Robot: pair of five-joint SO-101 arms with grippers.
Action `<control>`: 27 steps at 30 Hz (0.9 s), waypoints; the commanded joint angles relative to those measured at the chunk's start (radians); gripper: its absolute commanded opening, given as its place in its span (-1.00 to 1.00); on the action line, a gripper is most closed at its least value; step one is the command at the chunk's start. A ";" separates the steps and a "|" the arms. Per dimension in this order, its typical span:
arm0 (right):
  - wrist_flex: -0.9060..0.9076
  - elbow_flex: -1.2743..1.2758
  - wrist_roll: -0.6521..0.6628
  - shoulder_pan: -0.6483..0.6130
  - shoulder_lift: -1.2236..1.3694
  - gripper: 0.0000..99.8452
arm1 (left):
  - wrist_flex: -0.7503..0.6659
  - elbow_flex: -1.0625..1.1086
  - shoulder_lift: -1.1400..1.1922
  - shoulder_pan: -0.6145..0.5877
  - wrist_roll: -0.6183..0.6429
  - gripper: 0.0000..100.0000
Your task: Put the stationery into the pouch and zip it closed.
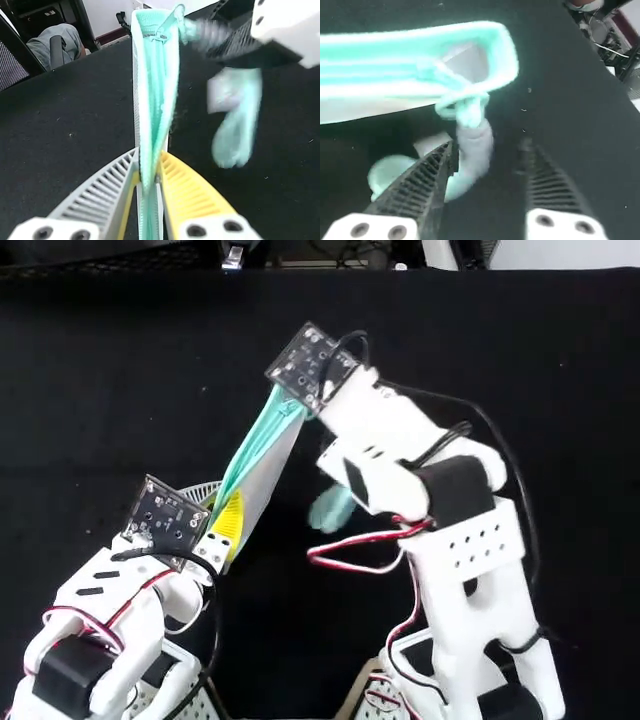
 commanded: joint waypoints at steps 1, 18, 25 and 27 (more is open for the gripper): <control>-0.071 0.024 0.008 -0.017 -0.025 -0.45 | 0.002 -0.018 0.002 0.002 -0.003 -0.93; -0.245 0.148 -0.164 -0.060 -0.027 -0.58 | 0.008 -0.018 0.002 -0.004 -0.003 -0.93; -0.281 0.151 -0.192 -0.117 -0.025 -0.73 | 0.008 -0.018 0.002 -0.004 -0.003 -0.93; -0.296 0.154 -0.190 -0.117 -0.024 -0.86 | 0.008 -0.018 0.002 -0.004 -0.003 -0.93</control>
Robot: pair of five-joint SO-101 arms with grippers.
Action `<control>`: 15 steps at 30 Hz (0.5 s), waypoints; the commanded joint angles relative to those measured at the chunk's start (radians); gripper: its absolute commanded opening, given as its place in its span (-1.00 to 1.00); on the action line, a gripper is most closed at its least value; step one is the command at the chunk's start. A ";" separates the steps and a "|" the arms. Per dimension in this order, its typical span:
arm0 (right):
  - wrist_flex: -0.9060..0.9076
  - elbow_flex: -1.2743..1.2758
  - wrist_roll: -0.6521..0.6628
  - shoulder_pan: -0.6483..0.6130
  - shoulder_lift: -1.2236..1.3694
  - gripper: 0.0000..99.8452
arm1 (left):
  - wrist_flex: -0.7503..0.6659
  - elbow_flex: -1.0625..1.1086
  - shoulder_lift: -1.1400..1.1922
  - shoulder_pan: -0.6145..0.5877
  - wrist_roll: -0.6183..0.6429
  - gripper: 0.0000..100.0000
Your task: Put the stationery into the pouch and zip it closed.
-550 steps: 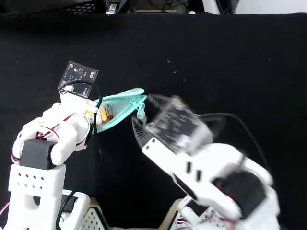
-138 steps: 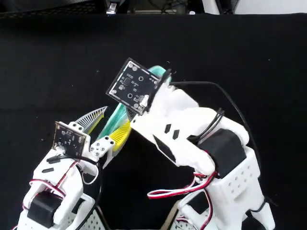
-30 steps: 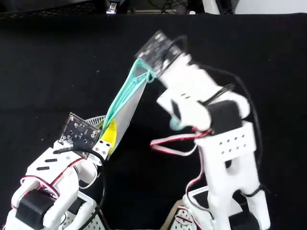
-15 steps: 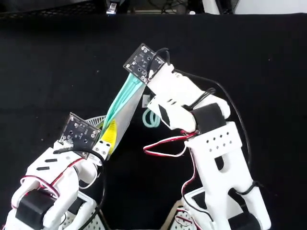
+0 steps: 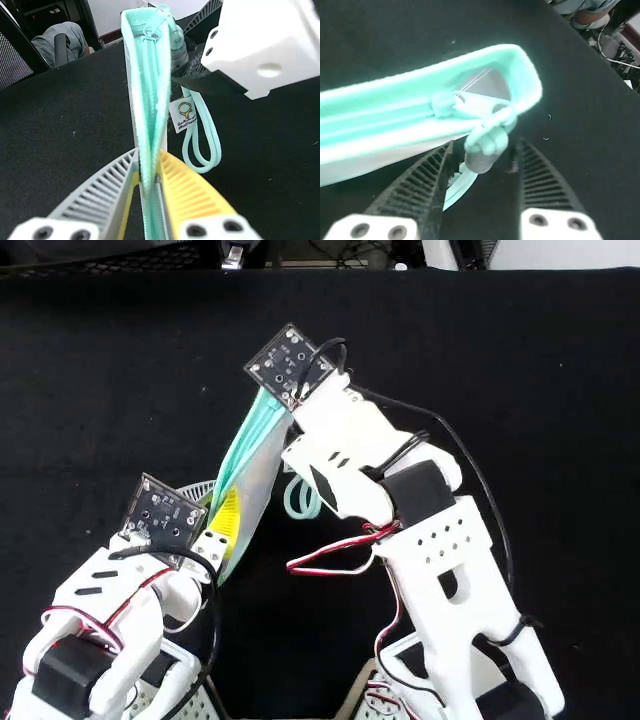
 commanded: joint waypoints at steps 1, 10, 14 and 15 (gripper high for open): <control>-0.044 0.004 -0.012 -0.017 -0.025 -0.93 | 0.006 -0.018 0.002 0.002 -0.008 -0.93; -0.057 -0.001 -0.012 0.040 -0.031 -0.98 | 0.006 -0.018 0.002 0.002 -0.008 -0.93; -0.143 0.027 -0.006 0.155 -0.025 -0.98 | 0.006 -0.018 0.002 0.002 -0.008 -0.93; -0.173 0.041 -0.006 0.180 -0.025 -0.98 | 0.006 -0.018 0.002 0.002 -0.008 -0.93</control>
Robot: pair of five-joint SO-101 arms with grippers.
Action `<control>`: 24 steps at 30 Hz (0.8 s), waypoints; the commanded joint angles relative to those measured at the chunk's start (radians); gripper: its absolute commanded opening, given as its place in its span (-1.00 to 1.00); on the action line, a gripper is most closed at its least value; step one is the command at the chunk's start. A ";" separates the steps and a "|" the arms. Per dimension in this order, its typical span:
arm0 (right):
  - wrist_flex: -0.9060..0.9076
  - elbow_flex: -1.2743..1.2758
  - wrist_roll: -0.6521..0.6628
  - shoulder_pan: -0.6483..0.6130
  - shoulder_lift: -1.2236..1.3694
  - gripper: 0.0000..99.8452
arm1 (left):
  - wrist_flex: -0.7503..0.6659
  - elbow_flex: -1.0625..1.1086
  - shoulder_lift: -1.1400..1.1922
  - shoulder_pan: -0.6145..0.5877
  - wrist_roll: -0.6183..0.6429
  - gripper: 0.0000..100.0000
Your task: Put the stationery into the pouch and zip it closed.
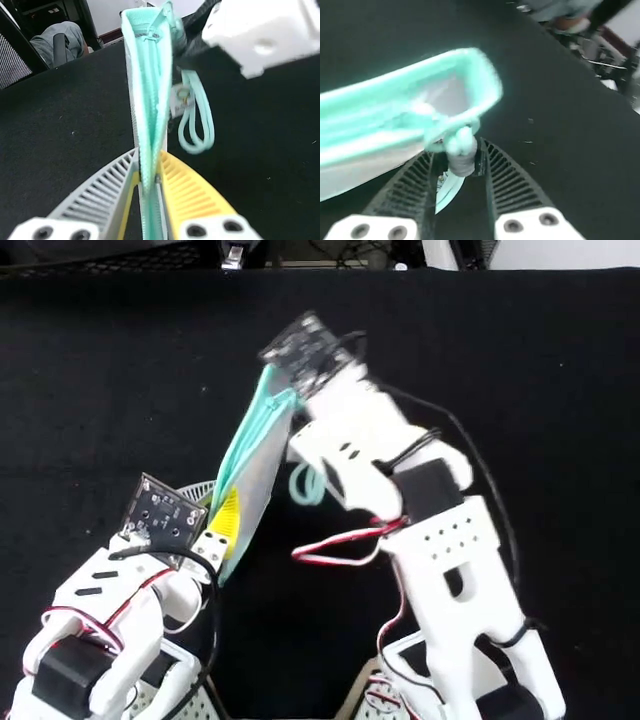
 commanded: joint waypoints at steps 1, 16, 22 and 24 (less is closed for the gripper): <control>-0.103 0.025 -0.002 0.092 -0.019 -0.98 | 0.005 -0.016 0.002 0.002 -0.006 -0.93; -0.207 0.012 0.049 0.272 0.134 -0.98 | 0.006 -0.016 0.002 0.005 -0.006 -0.93; -0.250 -0.018 0.051 0.284 0.171 -0.98 | 0.006 -0.016 0.002 0.008 -0.008 -0.93; -0.255 -0.042 0.051 0.310 0.206 -0.98 | 0.006 -0.016 0.002 0.008 -0.008 -0.93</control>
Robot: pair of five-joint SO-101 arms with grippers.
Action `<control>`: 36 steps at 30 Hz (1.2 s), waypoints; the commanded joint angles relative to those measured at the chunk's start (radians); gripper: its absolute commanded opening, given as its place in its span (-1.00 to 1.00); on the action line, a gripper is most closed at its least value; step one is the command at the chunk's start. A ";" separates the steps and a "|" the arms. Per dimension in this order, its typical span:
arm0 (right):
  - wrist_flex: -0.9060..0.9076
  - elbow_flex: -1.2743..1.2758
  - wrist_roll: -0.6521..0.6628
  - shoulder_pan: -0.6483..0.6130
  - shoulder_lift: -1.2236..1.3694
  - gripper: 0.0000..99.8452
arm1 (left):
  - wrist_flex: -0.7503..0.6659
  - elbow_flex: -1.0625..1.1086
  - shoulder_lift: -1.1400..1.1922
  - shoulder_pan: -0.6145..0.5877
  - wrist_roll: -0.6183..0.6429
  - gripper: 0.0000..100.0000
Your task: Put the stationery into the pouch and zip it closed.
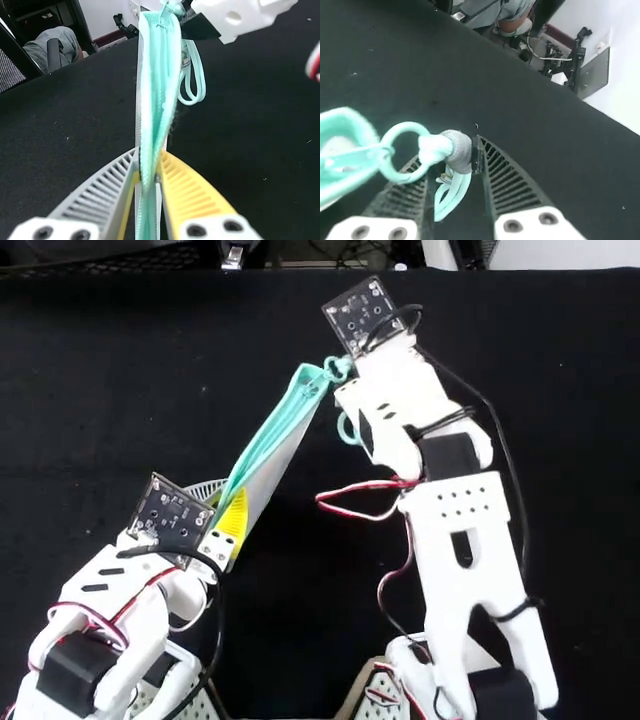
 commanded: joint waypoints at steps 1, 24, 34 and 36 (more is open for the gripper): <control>-0.029 -0.067 0.006 0.112 0.070 -0.98 | 0.018 -0.018 0.000 0.001 -0.003 -0.93; 0.063 -0.120 0.031 0.055 0.064 -0.98 | 0.018 -0.018 0.000 -0.005 -0.003 -0.93; 0.068 -0.090 0.023 -0.023 0.039 -0.97 | -0.012 -0.018 0.000 -0.278 -0.006 -0.93; 0.057 -0.077 0.023 -0.023 0.050 -0.97 | -0.063 -0.002 0.002 -0.397 -0.002 -0.93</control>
